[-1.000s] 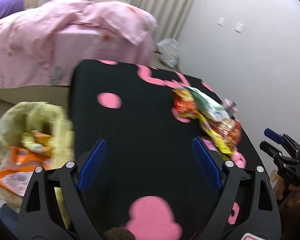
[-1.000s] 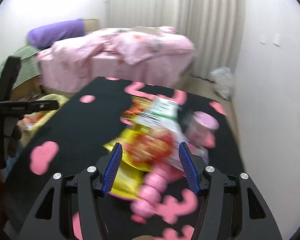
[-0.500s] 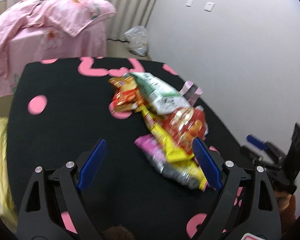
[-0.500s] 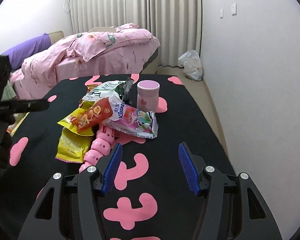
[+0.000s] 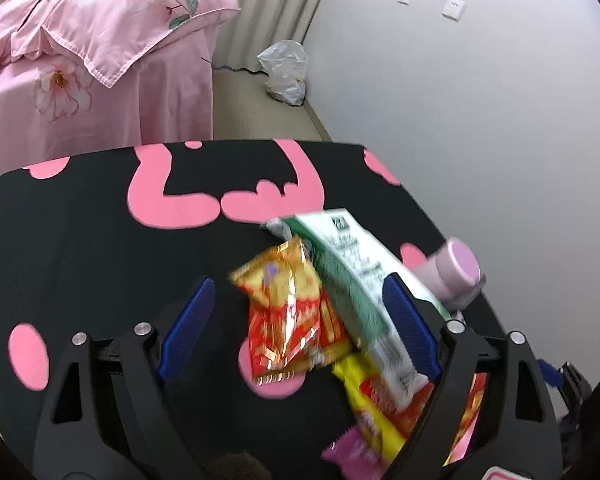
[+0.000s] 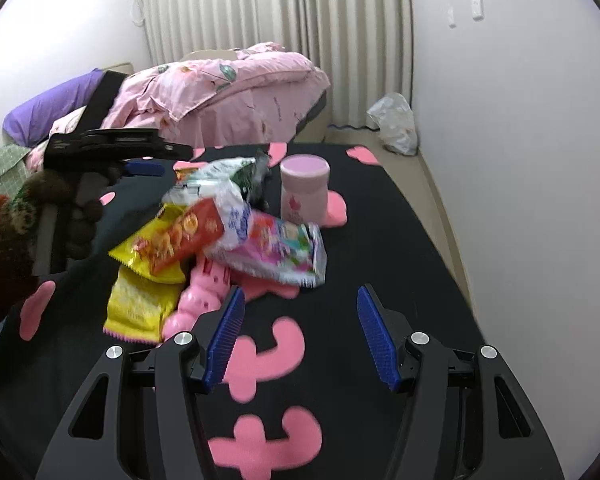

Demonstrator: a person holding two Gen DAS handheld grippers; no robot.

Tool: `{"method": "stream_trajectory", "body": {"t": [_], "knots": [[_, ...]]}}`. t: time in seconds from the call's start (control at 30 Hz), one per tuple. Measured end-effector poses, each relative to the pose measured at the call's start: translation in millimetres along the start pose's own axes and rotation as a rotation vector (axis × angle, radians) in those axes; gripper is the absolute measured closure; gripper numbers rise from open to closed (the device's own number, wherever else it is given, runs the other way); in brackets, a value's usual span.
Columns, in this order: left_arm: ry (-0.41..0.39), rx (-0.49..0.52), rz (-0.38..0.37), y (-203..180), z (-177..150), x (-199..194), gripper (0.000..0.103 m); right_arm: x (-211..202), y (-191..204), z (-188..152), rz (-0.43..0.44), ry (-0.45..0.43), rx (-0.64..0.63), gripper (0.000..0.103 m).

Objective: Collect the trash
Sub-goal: 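Move both empty tools back to the trash pile on the table, then reach the left tool to the green-white milk packet while the right tool approaches the pile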

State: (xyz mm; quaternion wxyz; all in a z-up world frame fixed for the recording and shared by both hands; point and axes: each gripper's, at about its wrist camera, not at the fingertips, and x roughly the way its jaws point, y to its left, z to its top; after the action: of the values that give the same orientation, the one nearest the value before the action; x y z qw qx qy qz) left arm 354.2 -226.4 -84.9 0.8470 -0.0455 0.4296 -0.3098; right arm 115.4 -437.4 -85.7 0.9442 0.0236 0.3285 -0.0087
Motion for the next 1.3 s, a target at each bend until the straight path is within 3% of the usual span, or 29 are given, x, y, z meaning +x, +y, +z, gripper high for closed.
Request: {"method": "stream_trajectory", "body": {"t": [0.1, 0.2, 0.3, 0.4, 0.5, 0.53, 0.6, 0.63, 0.73, 0.93, 1.13, 1.23, 1.3], "knots": [[0.023, -0.019, -0.032, -8.8, 8.1, 2.9, 0.023, 5.7, 1.6, 12.2, -0.024, -0.014, -0.031, 0.047], [0.097, -0.002, -0.014, -32.2, 16.3, 17.9, 0.021, 14.4, -5.5, 16.9, -0.051, -0.023, -0.004, 0.047], [0.189, 0.048, 0.089, -56.7, 24.7, 51.7, 0.021, 21.0, -13.9, 15.4, -0.049, -0.012, 0.046, 0.047], [0.195, 0.131, 0.253, -68.2, 30.0, 79.4, 0.021, 22.2, -18.4, 7.7, -0.030, 0.003, 0.074, 0.047], [0.217, 0.107, 0.255, -59.3, 28.0, 85.9, 0.028, 20.3, -21.5, -0.9, -0.035, 0.019, 0.072, 0.047], [0.213, 0.093, 0.240, -56.4, 26.3, 82.2, 0.032, 18.8, -23.9, -5.1, -0.031, 0.022, 0.077, 0.047], [0.195, 0.060, 0.196, -49.6, 20.7, 65.9, 0.050, 18.3, -27.4, -9.8, -0.019, 0.026, 0.087, 0.047], [0.180, 0.035, 0.169, -44.7, 16.9, 52.8, 0.052, 18.6, -28.9, -11.9, -0.010, 0.029, 0.093, 0.047], [0.133, 0.000, 0.086, -32.4, 3.3, 12.5, 0.052, 19.1, -28.8, -13.9, 0.015, 0.021, 0.100, 0.047], [0.102, -0.001, 0.049, -8.1, -43.4, -67.9, 0.053, 16.3, -12.9, -5.9, 0.066, -0.010, 0.058, 0.047], [0.106, 0.026, 0.124, 9.6, -99.1, -109.3, 0.052, 13.9, 11.6, 0.4, 0.107, -0.016, 0.008, 0.047], [0.103, -0.019, 0.113, 23.0, -115.3, -118.8, 0.050, 8.3, 31.5, 5.6, 0.146, -0.032, -0.041, 0.047], [0.091, -0.037, 0.126, 29.2, -121.2, -124.4, 0.037, 7.1, 50.1, 11.4, 0.196, -0.037, -0.087, 0.047]]}}
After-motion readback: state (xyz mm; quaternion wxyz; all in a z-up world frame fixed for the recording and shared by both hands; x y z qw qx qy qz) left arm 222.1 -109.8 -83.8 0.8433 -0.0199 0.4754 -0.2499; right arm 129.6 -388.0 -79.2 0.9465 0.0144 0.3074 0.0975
